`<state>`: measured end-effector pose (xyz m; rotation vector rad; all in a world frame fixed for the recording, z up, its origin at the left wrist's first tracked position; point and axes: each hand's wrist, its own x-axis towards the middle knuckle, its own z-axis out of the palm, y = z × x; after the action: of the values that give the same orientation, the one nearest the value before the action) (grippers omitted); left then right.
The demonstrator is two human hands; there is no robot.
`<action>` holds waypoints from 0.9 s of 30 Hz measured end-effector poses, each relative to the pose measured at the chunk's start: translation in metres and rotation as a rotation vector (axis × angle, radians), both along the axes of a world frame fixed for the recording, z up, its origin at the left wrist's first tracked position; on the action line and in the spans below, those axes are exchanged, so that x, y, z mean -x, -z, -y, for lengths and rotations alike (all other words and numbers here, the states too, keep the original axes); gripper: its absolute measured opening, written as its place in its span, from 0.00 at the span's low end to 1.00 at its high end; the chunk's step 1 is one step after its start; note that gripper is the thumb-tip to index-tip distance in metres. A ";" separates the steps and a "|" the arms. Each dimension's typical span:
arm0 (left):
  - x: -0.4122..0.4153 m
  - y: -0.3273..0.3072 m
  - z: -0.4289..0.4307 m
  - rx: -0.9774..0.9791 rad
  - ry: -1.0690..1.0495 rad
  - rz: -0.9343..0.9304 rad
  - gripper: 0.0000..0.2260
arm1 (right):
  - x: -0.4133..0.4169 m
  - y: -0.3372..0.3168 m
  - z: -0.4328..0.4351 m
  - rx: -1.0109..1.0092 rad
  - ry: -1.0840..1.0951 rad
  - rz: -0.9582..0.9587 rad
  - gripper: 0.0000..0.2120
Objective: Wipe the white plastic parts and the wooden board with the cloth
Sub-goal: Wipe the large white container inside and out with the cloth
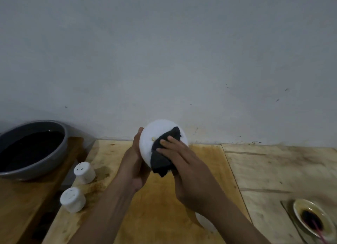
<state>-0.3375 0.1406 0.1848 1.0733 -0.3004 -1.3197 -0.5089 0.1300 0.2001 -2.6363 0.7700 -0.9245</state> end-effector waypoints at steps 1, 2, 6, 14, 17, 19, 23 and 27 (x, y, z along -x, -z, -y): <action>-0.003 0.005 -0.003 0.004 -0.016 0.013 0.27 | 0.006 0.005 0.004 -0.039 0.041 0.025 0.28; -0.004 0.010 -0.004 0.017 -0.026 0.026 0.28 | 0.011 0.008 0.009 -0.092 0.114 0.073 0.29; 0.002 0.030 -0.007 -0.063 -0.021 0.018 0.32 | -0.004 0.023 -0.007 -0.171 0.158 0.133 0.28; 0.010 0.077 -0.015 -0.200 0.010 -0.178 0.25 | 0.027 0.093 -0.015 -0.070 -0.038 -0.102 0.29; 0.020 0.097 -0.017 -0.209 0.009 -0.139 0.21 | 0.027 0.102 -0.010 -0.391 0.175 0.109 0.25; 0.024 0.102 -0.020 -0.198 0.061 -0.068 0.17 | 0.032 0.105 -0.002 -0.479 0.194 0.156 0.24; 0.029 0.103 -0.016 -0.198 0.123 0.100 0.15 | 0.049 0.108 0.016 -0.588 0.129 0.125 0.23; 0.049 0.111 -0.006 -0.261 0.116 0.198 0.10 | 0.056 0.112 0.011 -0.523 0.076 0.015 0.25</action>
<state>-0.3866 0.1467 0.0734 1.4299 -0.3486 -1.3839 -0.5646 0.1194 0.0882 -2.1542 0.9617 -0.6473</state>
